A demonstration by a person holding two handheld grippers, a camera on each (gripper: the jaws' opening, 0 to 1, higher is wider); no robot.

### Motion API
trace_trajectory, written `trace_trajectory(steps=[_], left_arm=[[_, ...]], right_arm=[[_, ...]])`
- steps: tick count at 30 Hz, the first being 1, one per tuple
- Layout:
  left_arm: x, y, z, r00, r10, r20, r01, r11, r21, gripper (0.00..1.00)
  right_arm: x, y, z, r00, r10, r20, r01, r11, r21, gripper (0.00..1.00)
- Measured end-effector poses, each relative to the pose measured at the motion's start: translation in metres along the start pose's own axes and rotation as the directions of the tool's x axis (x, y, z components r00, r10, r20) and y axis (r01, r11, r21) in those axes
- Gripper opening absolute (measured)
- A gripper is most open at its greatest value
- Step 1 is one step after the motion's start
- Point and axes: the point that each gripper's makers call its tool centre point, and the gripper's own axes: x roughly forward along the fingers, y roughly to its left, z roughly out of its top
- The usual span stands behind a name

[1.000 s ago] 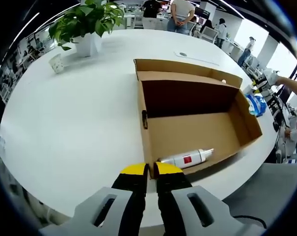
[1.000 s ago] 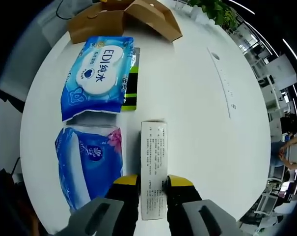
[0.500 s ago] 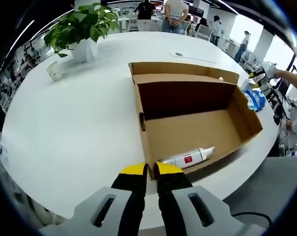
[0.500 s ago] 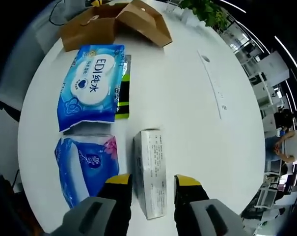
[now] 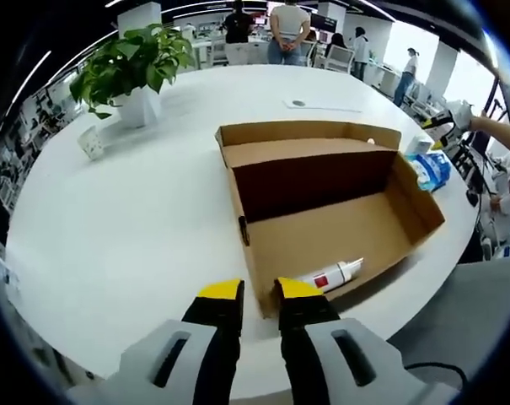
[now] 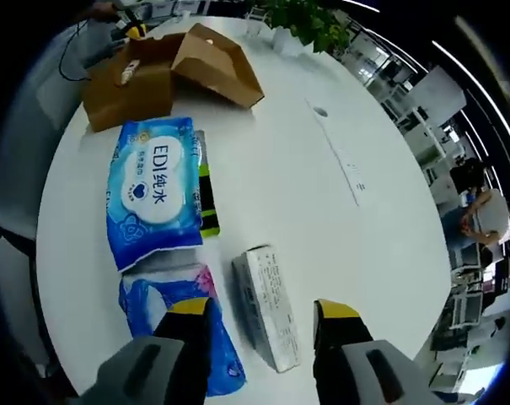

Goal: Operate the shoe box by opening the lid, removing the specified soft item, and placing it in the target area until the item is outside and the box remains undamaged.

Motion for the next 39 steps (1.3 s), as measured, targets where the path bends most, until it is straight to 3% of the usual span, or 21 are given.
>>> trace_trajectory(steps=[12,20,31,36,39], left_arm=[[-0.005,-0.009,0.014,0.998,-0.064,-0.003,0.064,0.989,0.131,0.21],[-0.003,-0.021,0.020,0.990,-0.129,-0.058,0.140,0.956,0.259,0.25],[0.009,-0.040,0.024,0.964,-0.202,-0.175,0.258,0.873,0.415,0.31],[0.017,-0.048,0.027,0.949,-0.224,-0.222,0.306,0.824,0.477,0.32],[0.021,-0.053,0.030,0.938,-0.249,-0.241,0.338,0.805,0.487,0.32]], right_arm=[[-0.030,0.023,0.033,0.995,-0.041,0.095,0.030,0.993,0.117,0.57],[-0.043,0.039,0.048,0.987,-0.063,0.148,0.035,0.982,0.187,0.64],[-0.065,0.059,0.060,0.974,-0.119,0.192,0.068,0.965,0.252,0.75],[-0.076,0.068,0.068,0.962,-0.163,0.220,0.078,0.934,0.348,0.82],[-0.082,0.076,0.071,0.955,-0.180,0.235,0.078,0.919,0.386,0.86]])
